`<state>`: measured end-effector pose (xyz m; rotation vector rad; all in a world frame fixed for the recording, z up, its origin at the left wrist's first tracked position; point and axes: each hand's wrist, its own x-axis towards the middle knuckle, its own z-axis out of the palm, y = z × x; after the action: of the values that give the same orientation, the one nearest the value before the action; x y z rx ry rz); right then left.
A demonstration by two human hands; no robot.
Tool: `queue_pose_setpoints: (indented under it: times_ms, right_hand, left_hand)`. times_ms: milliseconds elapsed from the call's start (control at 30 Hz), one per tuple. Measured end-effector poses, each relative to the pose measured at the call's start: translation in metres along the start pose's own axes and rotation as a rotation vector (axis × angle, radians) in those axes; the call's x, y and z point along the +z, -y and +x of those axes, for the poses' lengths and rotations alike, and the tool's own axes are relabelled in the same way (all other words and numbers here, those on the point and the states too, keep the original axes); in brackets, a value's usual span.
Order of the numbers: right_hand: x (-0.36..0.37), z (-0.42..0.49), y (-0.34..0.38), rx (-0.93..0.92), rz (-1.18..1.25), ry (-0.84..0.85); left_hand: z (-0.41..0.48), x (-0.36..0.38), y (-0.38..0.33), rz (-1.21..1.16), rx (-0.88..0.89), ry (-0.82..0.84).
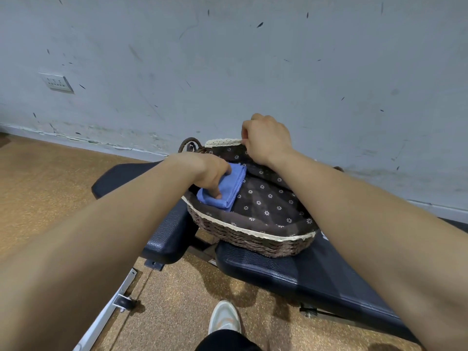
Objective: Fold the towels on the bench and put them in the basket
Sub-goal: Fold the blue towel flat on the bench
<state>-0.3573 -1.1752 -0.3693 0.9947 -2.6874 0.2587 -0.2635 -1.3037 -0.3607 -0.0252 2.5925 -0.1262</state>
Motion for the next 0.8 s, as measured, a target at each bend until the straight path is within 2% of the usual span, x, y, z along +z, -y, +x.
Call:
queue_pose_setpoints:
  times_ms: [133,233,333,400,633,800]
  right_hand:
    - [-0.001,-0.018,0.002,-0.107,0.085,-0.052]
    - [0.004,-0.029,0.006,-0.162,0.178,0.081]
    - [0.014,-0.035,0.013,-0.2,0.171,0.301]
    - [0.019,-0.035,0.016,-0.184,0.183,0.378]
    - [0.029,-0.031,0.027,-0.146,0.155,0.461]
    - [0.013,-0.033,0.026,-0.088,0.179,0.541]
  left_hand:
    - [-0.012,-0.002,0.007,-0.061,0.038,-0.126]
    - [-0.024,-0.001,0.01,-0.162,0.072,-0.263]
    - [-0.029,0.009,0.008,-0.163,0.079,-0.242]
    - [-0.029,0.014,0.007,-0.119,0.059,-0.217]
    - [-0.017,0.019,-0.002,0.093,0.039,-0.157]
    - [-0.025,0.016,-0.001,0.008,0.017,-0.205]
